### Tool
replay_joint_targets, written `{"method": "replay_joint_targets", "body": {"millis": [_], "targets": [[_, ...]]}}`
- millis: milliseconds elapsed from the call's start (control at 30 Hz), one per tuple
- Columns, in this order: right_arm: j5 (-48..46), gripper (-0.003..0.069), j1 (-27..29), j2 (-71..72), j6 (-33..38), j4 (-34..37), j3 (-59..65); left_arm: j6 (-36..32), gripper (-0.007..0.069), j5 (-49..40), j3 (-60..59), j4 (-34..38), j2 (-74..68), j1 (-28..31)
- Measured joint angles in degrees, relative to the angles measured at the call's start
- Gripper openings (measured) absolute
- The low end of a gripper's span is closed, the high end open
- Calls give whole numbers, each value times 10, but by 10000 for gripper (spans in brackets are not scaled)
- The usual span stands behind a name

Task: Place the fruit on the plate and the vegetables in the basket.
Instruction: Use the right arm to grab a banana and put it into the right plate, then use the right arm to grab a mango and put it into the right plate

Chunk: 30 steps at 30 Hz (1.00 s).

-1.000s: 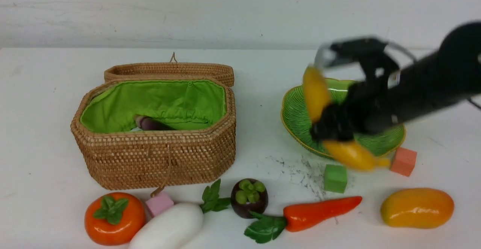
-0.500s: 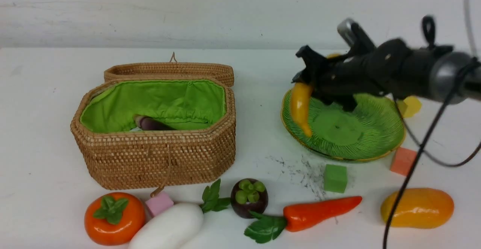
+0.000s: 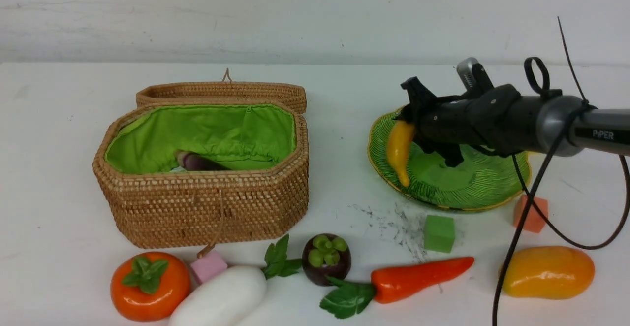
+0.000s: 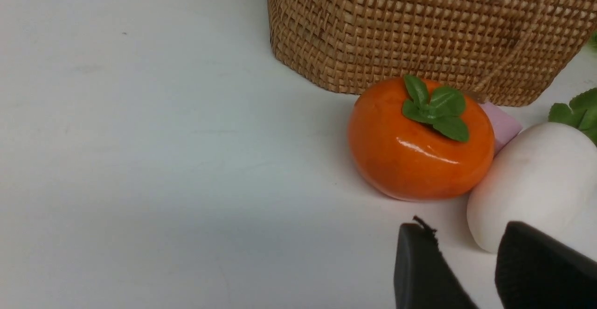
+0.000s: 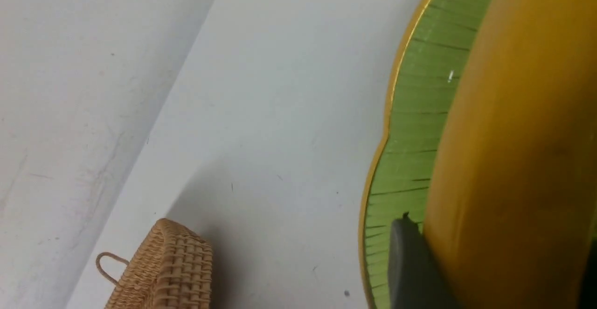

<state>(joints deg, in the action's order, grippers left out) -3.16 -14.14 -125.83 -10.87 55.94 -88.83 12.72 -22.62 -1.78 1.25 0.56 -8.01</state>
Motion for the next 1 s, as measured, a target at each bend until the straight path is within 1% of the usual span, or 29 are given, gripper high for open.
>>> {"method": "replay_joint_targets", "body": {"millis": [33,100,133,233,267,300,367,400,433,467,500,533,600,700,733,767,833,900,1000], "targets": [[-8,322,1,0,4,-3,-3,0,239,0,0,0,0,0],[-29,353,5,-1,24,-8,-12,0,239,0,0,0,0,0],[-37,382,7,-1,37,-9,-16,0,239,0,0,0,0,0],[-63,503,12,2,88,-14,-36,0,239,0,0,0,0,0],[-68,527,12,4,99,-15,-41,0,239,0,0,0,0,0],[-76,572,14,11,127,-16,-49,0,239,0,0,0,0,0],[-94,627,18,31,172,-17,-58,0,239,0,0,0,0,0],[-103,640,19,40,187,-18,-59,0,239,0,0,0,0,0],[-108,644,21,45,197,-19,-60,0,239,0,0,0,0,0],[-132,652,27,69,239,-20,-64,0,239,0,0,0,0,0],[-139,652,28,76,245,-21,-64,0,239,0,0,0,0,0],[-177,647,40,109,297,-24,-65,0,239,0,0,0,0,0],[-239,627,60,155,355,-37,-66,0,239,0,0,0,0,0],[-330,587,89,220,418,-68,-67,0,239,0,0,0,0,0],[-379,573,101,257,445,-93,-67,0,239,0,0,0,0,0],[-379,570,103,257,448,-93,-67,0,239,0,0,0,0,0],[-458,559,120,317,460,-156,-70,0,239,0,0,0,0,0],[-499,556,125,354,446,-211,-70,0,239,0,0,0,0,0],[-542,556,127,428,379,-336,-42,0,239,0,0,0,0,0]]}}
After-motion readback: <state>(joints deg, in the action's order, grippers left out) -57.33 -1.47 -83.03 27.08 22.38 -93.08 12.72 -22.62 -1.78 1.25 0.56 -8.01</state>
